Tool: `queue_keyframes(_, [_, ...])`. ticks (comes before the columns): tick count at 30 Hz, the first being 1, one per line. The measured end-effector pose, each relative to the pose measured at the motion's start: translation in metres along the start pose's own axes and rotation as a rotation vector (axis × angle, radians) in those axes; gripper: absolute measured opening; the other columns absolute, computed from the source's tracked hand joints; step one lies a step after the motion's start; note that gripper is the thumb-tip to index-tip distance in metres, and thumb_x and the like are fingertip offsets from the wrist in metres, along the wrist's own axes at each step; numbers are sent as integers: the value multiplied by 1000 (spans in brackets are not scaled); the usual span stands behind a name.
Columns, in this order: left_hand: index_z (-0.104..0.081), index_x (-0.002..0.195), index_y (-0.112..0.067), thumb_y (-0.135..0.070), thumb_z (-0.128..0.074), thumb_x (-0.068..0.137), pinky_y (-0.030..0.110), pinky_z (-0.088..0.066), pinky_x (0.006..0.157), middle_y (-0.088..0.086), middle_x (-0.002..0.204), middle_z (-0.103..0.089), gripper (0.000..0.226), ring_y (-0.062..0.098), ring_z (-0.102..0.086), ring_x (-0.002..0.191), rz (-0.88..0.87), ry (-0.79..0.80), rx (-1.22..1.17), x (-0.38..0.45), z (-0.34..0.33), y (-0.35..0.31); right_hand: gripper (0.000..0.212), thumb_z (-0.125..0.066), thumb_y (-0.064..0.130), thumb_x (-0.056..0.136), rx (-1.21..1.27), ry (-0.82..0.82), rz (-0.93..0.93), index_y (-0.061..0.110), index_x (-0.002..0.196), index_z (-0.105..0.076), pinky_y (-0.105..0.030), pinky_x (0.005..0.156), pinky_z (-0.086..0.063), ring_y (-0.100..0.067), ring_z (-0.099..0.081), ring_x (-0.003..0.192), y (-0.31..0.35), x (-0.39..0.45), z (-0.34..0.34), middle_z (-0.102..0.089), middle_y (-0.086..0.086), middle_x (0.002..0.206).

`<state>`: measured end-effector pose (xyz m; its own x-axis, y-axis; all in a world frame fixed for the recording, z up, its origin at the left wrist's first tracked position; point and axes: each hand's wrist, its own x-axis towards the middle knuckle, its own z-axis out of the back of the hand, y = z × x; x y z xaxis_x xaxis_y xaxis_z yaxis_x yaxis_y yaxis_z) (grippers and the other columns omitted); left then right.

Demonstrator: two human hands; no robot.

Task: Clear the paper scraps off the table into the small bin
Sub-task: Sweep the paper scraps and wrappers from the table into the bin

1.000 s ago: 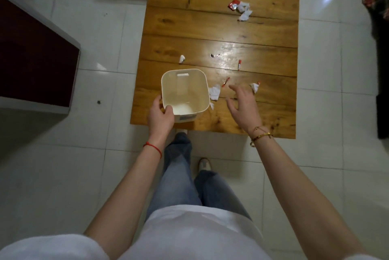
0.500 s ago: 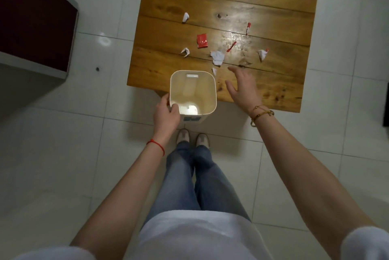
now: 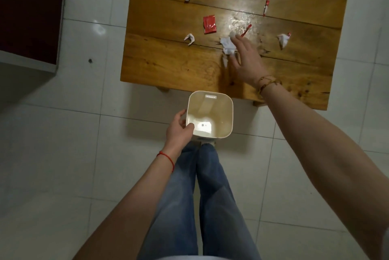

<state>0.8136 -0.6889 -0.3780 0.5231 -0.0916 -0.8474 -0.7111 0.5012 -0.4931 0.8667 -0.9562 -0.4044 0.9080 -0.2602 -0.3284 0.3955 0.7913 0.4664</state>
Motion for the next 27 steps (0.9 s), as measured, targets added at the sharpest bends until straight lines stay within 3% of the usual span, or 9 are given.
queue_keyframes(3, [-47,136,-28,-10,-54,80,46,-55,90,-11,104,-62,59,20,-64,105,25,-1,-14,13,-2,9,56,-39,32,101,-12,38,14,16,151,-23,-41,122,-16,-23,-15,149,-7,14,-16,-18,-5,161])
queue_keyframes(7, [-47,138,-24,-9,-55,83,45,-54,94,0,123,-62,58,21,-61,112,15,-25,0,31,-3,19,55,-39,31,101,-53,73,20,17,151,-23,-42,121,-17,-24,-10,150,-12,17,-34,-16,-4,162])
queue_keyframes(14, [-45,140,-24,-10,-52,85,38,-50,99,-2,128,-61,58,13,-56,112,-21,-10,88,48,-8,30,55,-40,26,100,-62,80,85,14,151,-22,-39,122,-11,-24,-2,151,-15,4,-53,-11,-3,163])
queue_keyframes(22, [-46,139,-24,-9,-53,85,47,-51,96,-2,117,-61,57,23,-61,113,46,27,2,56,-13,33,55,-39,30,100,-42,157,158,18,152,-22,-42,120,-19,-20,-5,151,2,-48,-81,-13,-1,163])
queue_keyframes(27, [-48,137,-20,-7,-54,85,48,-52,95,1,114,-62,54,23,-62,108,12,8,20,56,-11,30,54,-36,27,101,-57,260,300,14,151,-24,-38,123,-9,-20,-5,151,16,-95,-100,-17,-5,162])
